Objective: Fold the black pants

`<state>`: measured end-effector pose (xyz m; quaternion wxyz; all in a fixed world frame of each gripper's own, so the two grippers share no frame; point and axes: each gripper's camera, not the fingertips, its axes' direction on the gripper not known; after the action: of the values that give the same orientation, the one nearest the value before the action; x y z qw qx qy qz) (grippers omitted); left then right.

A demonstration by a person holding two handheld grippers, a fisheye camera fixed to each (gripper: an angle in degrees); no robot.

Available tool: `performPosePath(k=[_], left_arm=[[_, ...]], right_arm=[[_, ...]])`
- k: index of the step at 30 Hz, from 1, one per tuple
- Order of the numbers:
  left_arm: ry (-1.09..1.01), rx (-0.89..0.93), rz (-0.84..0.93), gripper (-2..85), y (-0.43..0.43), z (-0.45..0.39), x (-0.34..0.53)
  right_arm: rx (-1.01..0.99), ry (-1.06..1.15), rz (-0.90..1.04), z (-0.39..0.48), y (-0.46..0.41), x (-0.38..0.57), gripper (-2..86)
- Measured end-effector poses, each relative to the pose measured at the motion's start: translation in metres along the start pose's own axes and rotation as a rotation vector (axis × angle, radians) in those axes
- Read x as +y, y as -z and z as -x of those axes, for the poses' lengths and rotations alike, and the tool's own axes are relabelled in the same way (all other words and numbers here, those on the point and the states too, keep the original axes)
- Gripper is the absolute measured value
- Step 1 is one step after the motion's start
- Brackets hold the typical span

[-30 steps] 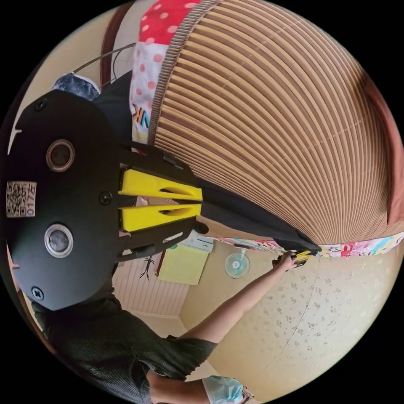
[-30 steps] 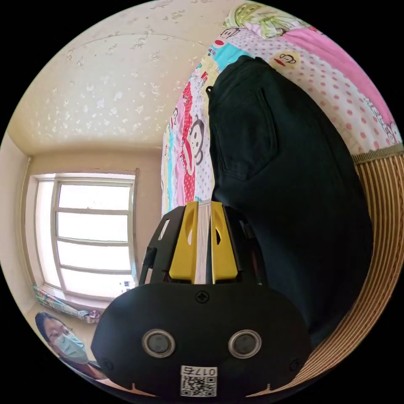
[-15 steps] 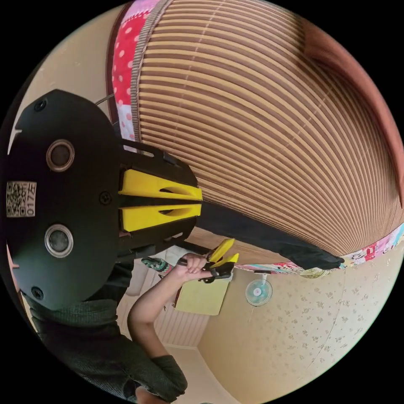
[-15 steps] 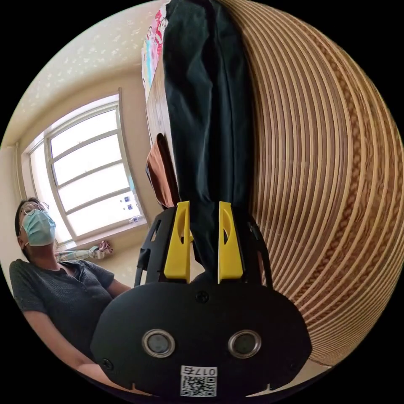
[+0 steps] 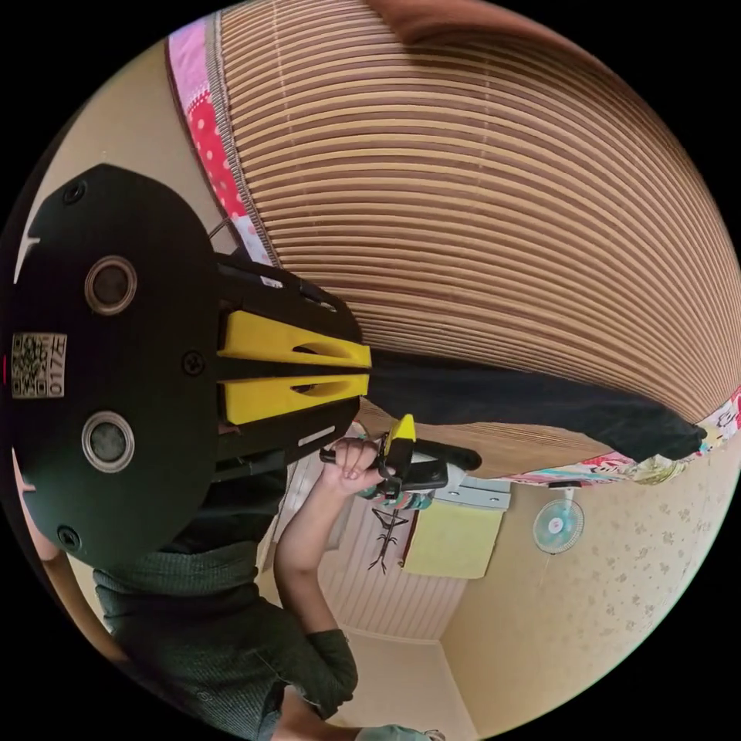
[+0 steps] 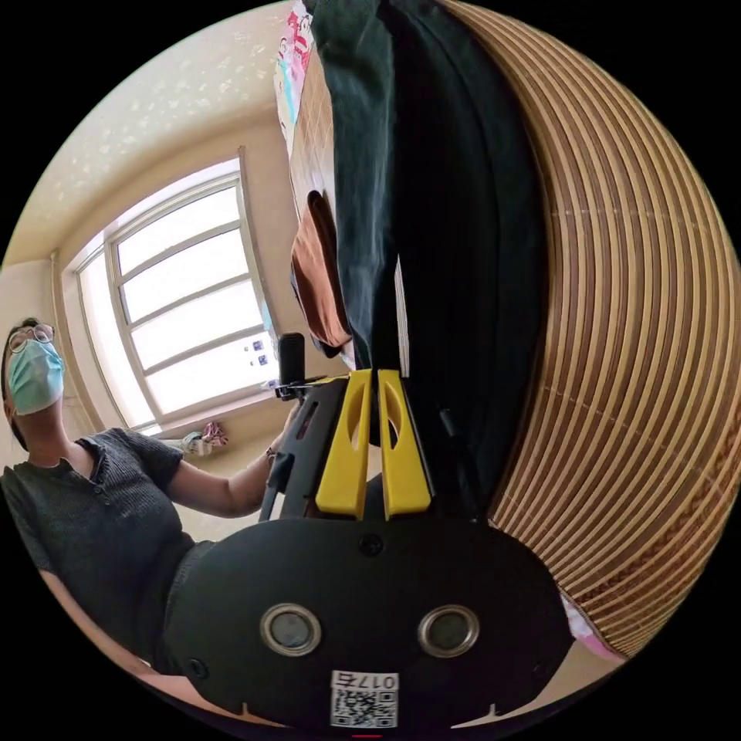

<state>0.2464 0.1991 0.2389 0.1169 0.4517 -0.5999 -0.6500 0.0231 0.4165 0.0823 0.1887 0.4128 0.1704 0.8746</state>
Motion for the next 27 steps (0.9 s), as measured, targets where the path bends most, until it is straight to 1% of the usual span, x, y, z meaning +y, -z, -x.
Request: performPosePath(k=[2,4,8,11,13,16,20,23,25,27], left_arm=[[-0.037,-0.003,0.025,-0.7,-0.002,-0.018,0.006],[-0.090,0.023,0.025,-0.7,0.000,-0.044,0.015],[-0.148,0.060,0.030,-0.7,-0.010,-0.071,0.028],[-0.153,-0.021,0.040,-0.6,-0.041,-0.077,0.037],[-0.097,-0.095,0.029,-0.5,-0.065,-0.063,0.043],[-0.008,-0.136,0.005,-0.3,-0.085,-0.038,0.049],[0.029,-0.187,0.026,1.2,-0.103,-0.028,0.052],[0.045,-0.208,-0.030,7.7,-0.094,-0.033,0.061],[0.066,-0.112,-0.127,13.7,-0.077,-0.030,0.059],[0.076,-0.011,-0.176,15.1,-0.070,-0.022,0.050]], right_arm=[[-0.066,-0.008,-0.021,0.012,0.014,0.011,1.8],[-0.061,0.004,-0.067,0.026,0.033,0.022,1.7],[0.060,0.046,-0.146,0.059,0.071,0.049,1.6],[0.137,0.029,-0.171,0.060,0.074,0.059,1.7],[0.139,-0.011,-0.176,0.048,0.070,0.058,1.8],[0.175,-0.118,-0.201,0.017,0.059,0.053,2.0],[0.150,-0.170,-0.206,-0.007,0.053,0.047,3.3],[0.151,-0.198,-0.138,-0.014,0.060,0.046,5.5],[0.163,-0.180,-0.174,-0.011,0.078,0.047,7.0],[0.190,-0.166,-0.215,-0.010,0.101,0.040,8.5]])
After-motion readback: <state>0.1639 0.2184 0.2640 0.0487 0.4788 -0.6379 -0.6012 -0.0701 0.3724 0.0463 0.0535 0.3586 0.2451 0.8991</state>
